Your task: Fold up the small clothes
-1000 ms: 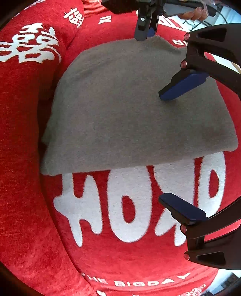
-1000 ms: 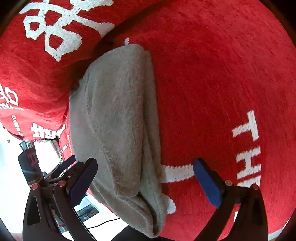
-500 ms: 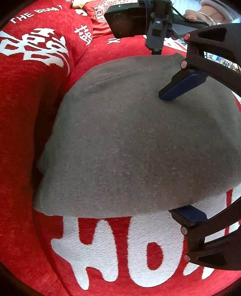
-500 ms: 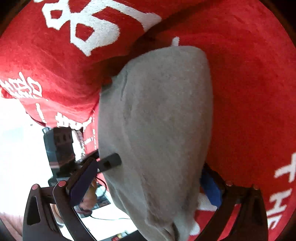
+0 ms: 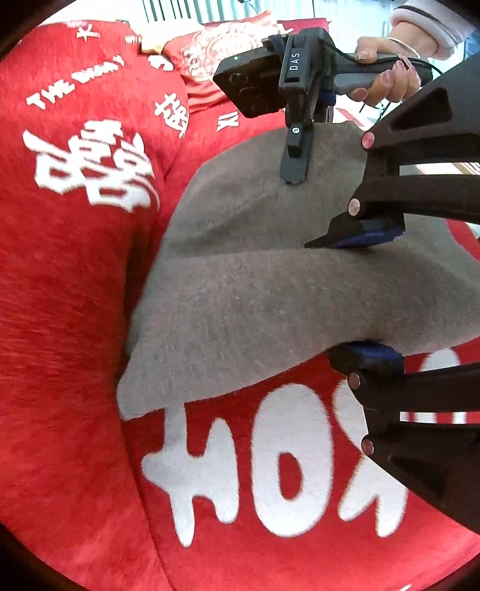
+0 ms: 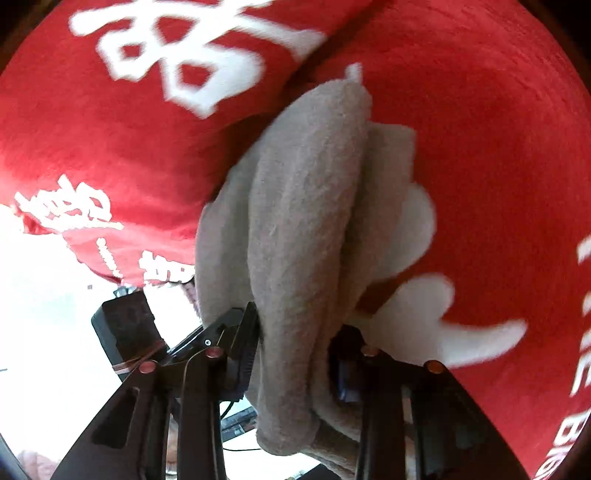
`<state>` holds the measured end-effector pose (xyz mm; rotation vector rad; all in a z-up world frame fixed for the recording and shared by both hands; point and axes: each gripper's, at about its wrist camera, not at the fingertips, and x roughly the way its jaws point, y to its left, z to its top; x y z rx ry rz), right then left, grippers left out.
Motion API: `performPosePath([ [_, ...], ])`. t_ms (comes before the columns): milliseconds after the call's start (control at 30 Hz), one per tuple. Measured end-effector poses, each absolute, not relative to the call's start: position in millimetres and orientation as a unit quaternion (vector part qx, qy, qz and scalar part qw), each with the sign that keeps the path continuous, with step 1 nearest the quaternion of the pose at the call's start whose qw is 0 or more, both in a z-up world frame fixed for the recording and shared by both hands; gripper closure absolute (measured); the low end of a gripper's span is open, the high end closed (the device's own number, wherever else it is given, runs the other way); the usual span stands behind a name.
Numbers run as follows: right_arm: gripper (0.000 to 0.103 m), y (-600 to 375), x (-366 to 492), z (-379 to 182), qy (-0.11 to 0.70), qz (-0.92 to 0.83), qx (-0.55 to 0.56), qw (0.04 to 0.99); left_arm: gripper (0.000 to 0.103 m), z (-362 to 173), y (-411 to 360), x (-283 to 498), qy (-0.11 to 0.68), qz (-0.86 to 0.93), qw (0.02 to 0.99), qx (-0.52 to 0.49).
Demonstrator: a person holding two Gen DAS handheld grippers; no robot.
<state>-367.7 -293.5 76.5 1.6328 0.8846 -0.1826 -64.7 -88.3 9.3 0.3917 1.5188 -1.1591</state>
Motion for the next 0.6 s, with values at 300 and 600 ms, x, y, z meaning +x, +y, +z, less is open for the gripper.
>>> performPosePath([
  [300,0.066,-209,-336,92,0.388,-0.032,0.715,0.581,0.060,44,3,-54,0.638,-0.465,0.586,0.185],
  [600,0.043,-178,-322,89,0.531,-0.154,0.604,0.573,0.060,23,66,-24,0.650,-0.369,0.639,0.183],
])
